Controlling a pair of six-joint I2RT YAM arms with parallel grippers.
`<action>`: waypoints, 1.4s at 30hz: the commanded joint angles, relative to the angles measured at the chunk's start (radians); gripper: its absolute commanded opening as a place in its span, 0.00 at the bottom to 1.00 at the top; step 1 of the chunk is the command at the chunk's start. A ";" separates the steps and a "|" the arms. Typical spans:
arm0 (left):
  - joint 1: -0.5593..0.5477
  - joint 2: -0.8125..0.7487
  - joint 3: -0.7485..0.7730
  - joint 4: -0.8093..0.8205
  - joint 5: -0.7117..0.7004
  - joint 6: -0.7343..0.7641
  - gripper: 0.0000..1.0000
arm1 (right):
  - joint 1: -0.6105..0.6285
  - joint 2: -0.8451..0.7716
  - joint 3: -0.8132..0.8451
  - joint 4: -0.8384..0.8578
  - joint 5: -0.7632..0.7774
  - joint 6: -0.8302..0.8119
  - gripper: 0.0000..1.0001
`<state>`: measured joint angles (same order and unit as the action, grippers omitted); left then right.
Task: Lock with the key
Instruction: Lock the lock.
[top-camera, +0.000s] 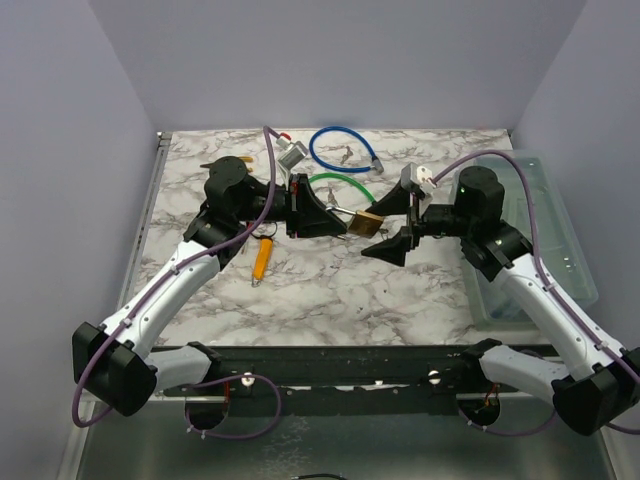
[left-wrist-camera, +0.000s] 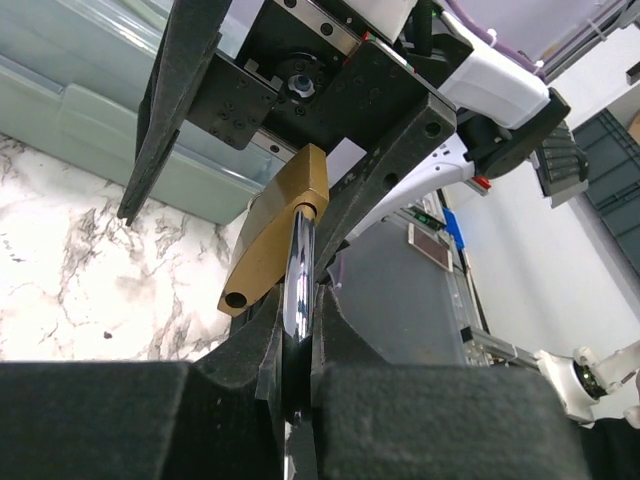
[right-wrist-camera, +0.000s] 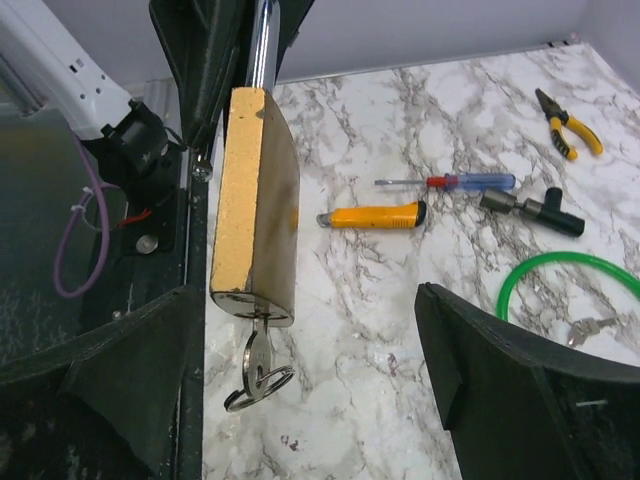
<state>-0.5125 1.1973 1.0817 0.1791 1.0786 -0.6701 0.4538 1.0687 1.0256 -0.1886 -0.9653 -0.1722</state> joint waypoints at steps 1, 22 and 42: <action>-0.002 -0.010 -0.008 0.186 0.023 -0.107 0.00 | 0.000 0.016 0.018 0.133 -0.090 0.049 0.95; 0.018 0.001 -0.094 0.420 -0.127 -0.372 0.00 | 0.002 0.071 -0.080 0.461 -0.100 0.369 0.63; 0.025 0.007 -0.117 0.435 -0.135 -0.383 0.00 | 0.002 0.088 -0.083 0.546 -0.094 0.459 0.51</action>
<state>-0.4908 1.2121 0.9527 0.5087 0.9779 -1.0363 0.4541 1.1488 0.9482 0.2966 -1.0466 0.2466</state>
